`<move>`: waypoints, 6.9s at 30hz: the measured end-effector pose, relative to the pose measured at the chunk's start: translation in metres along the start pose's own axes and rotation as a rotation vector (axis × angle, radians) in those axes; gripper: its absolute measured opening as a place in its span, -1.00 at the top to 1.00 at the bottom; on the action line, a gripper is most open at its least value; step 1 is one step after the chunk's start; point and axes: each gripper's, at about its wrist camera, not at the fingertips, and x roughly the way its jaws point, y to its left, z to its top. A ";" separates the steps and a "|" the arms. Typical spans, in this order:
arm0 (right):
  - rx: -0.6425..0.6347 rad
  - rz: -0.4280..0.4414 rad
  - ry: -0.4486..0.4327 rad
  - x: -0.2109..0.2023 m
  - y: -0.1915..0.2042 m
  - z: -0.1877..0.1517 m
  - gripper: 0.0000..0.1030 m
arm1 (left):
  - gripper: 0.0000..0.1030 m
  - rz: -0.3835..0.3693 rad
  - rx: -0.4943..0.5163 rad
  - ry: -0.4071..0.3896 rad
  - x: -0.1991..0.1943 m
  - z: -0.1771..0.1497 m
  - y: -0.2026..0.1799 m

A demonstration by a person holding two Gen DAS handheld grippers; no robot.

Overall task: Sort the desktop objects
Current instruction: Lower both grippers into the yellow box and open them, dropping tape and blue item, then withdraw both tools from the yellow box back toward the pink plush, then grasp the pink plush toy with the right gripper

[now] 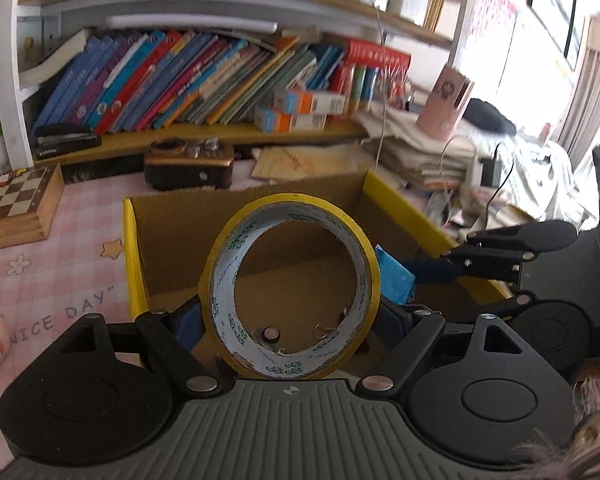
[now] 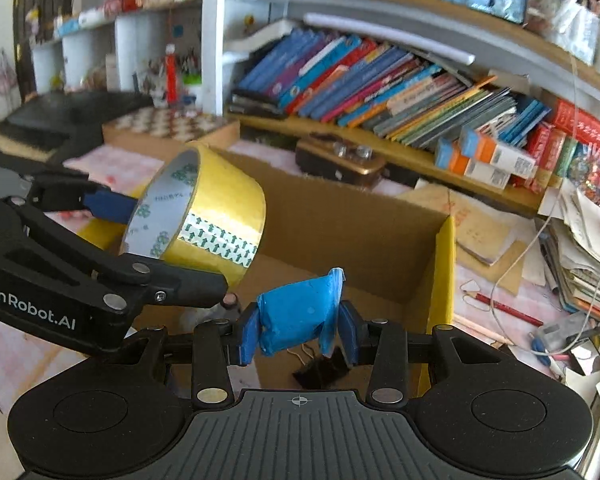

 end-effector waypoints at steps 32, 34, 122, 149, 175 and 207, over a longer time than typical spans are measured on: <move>0.018 0.006 -0.016 -0.021 -0.012 0.008 0.13 | -0.97 0.045 -0.020 -0.158 -0.053 0.006 0.001; 0.024 -0.007 -0.039 -0.029 -0.009 0.006 0.07 | -1.00 0.050 -0.027 -0.184 -0.064 0.005 0.001; 0.285 -0.086 0.005 -0.106 0.290 -0.079 -0.44 | -1.00 0.144 -0.258 -0.100 -0.295 -0.224 0.155; 0.100 0.038 -0.004 -0.058 0.311 -0.037 -0.44 | -1.00 0.210 -0.321 -0.094 -0.271 -0.207 0.189; 0.128 0.118 -0.010 0.041 0.253 0.043 -0.44 | -1.00 0.293 -0.377 -0.140 -0.195 -0.115 0.246; -0.257 0.161 -0.030 0.186 0.287 0.129 -0.98 | -1.00 0.448 -0.481 -0.142 -0.162 -0.082 0.308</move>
